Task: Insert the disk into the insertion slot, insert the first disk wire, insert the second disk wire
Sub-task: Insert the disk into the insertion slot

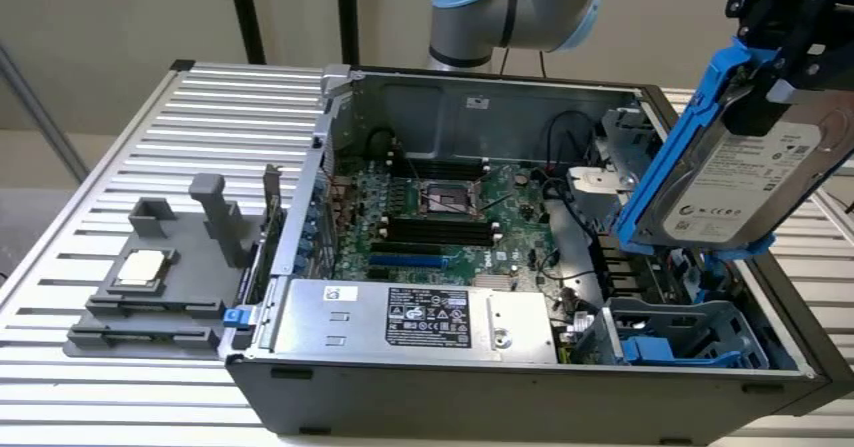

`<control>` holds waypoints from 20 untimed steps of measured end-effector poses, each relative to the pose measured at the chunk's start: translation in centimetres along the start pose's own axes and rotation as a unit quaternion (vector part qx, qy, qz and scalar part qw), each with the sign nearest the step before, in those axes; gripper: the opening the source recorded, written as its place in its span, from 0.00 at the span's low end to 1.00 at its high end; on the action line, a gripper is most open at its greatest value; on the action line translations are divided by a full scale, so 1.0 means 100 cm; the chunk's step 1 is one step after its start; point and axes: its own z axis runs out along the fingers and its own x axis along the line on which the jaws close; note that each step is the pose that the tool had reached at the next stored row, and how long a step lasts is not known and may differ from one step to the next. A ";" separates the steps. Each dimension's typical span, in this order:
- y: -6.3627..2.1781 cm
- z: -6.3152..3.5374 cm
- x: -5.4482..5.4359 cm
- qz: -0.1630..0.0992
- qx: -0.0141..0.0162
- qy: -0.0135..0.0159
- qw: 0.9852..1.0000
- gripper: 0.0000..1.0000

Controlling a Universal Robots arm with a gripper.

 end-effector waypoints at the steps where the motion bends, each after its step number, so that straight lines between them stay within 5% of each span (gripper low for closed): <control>1: -0.0021 -0.0001 0.002 0.000 -0.001 0.000 1.000 0.33; 8: -0.0058 0.0045 0.022 0.000 -0.001 -0.001 1.000 0.33; 15: -0.0068 0.0139 0.045 0.000 0.003 -0.003 1.000 0.33; 20: -0.0069 0.0224 0.046 0.000 0.009 -0.003 1.000 0.33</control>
